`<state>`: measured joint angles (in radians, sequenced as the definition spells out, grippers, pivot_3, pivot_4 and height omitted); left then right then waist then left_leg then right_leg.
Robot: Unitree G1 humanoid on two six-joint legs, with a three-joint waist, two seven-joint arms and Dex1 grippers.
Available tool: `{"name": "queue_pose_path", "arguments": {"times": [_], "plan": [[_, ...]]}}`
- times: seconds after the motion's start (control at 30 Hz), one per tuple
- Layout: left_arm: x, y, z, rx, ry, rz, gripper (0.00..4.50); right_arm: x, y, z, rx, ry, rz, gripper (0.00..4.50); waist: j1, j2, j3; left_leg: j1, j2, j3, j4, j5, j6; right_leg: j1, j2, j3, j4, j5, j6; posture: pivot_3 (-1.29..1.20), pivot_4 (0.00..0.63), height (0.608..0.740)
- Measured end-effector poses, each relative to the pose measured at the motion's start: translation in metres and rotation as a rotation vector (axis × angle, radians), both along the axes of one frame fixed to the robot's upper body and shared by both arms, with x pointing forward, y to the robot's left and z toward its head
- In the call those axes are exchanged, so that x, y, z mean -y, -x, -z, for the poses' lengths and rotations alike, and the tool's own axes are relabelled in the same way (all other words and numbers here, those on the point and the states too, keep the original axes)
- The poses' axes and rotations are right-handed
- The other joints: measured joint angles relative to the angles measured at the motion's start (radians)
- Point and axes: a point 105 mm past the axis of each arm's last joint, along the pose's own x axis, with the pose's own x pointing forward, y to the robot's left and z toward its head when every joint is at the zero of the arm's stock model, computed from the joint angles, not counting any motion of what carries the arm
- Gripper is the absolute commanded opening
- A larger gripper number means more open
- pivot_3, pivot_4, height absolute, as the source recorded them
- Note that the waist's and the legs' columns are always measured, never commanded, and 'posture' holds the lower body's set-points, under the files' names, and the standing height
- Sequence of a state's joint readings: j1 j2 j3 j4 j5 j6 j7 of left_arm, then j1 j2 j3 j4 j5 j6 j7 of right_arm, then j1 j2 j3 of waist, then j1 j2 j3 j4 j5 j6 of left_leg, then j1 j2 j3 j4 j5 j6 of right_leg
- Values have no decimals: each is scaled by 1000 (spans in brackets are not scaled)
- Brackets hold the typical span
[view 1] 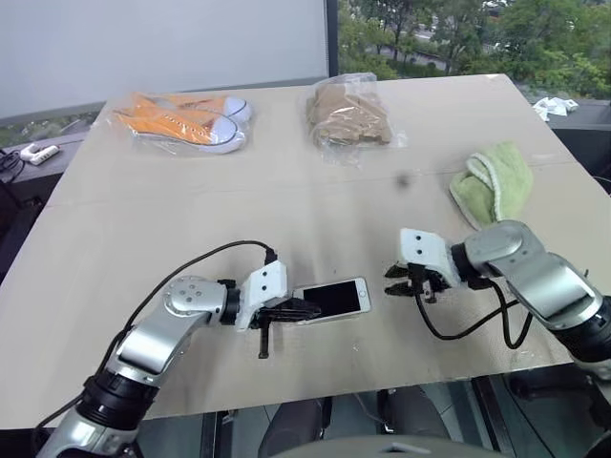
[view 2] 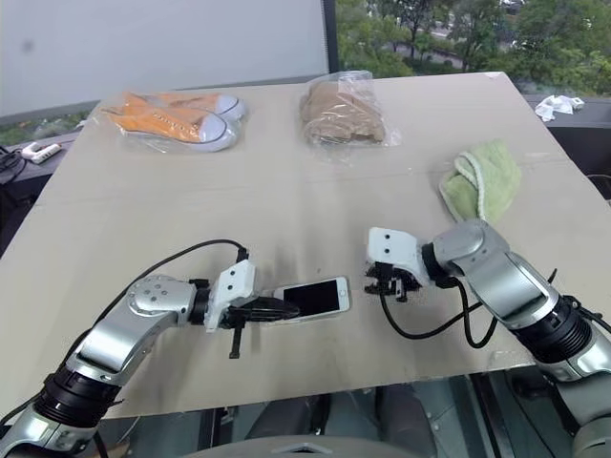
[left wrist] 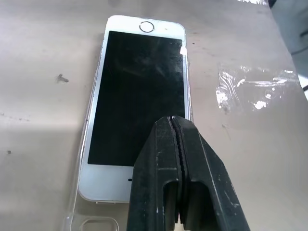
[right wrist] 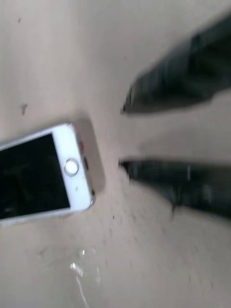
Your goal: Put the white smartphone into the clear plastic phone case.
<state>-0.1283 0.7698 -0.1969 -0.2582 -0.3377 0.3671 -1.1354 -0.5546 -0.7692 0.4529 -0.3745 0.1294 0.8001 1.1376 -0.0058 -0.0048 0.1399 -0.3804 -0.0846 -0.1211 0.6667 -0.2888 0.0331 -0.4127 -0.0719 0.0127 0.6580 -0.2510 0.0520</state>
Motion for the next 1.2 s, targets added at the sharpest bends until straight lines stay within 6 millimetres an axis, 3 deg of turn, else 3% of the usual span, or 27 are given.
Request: {"name": "queue_pose_path", "arguments": {"times": [0.17,0.3,0.47,0.57,0.77,1.0,1.2], "plan": [[-13,-4,-21,-28,42,-76,0,-1,0,1,4,-3,5,158,-6,-2,3,-2,0,0,0,0,0,-1,0,0,-1,0,0,0,150,740],[-36,-1,-41,-9,25,-112,0,-7,1,1,2,-13,-12,158,-9,-2,4,-1,0,0,-1,0,0,-1,0,0,-2,0,0,0,150,740],[-75,14,-33,-64,-85,-166,0,-11,1,1,8,-14,-29,158,-7,0,5,-1,0,0,-2,0,0,-1,0,0,-3,0,0,0,150,740],[-85,16,-21,-69,-93,-178,0,-17,1,2,14,-16,-48,158,0,0,6,-2,0,0,-2,0,0,-1,0,-1,-3,0,0,0,150,740],[-75,11,7,-94,21,-192,0,-16,-1,7,23,10,-38,158,-2,-2,7,-2,0,-1,-2,0,0,-1,0,-1,-3,0,0,0,150,740],[-73,4,9,-51,-9,-122,0,-16,-1,9,23,20,-29,158,2,-2,7,-1,0,0,-2,0,0,-1,0,-1,-2,0,0,0,150,740],[-46,-5,12,-26,46,-71,0,-16,-1,8,30,24,-18,158,20,-1,7,-1,0,-1,0,0,0,-1,0,-1,-1,0,0,0,150,740]]}}
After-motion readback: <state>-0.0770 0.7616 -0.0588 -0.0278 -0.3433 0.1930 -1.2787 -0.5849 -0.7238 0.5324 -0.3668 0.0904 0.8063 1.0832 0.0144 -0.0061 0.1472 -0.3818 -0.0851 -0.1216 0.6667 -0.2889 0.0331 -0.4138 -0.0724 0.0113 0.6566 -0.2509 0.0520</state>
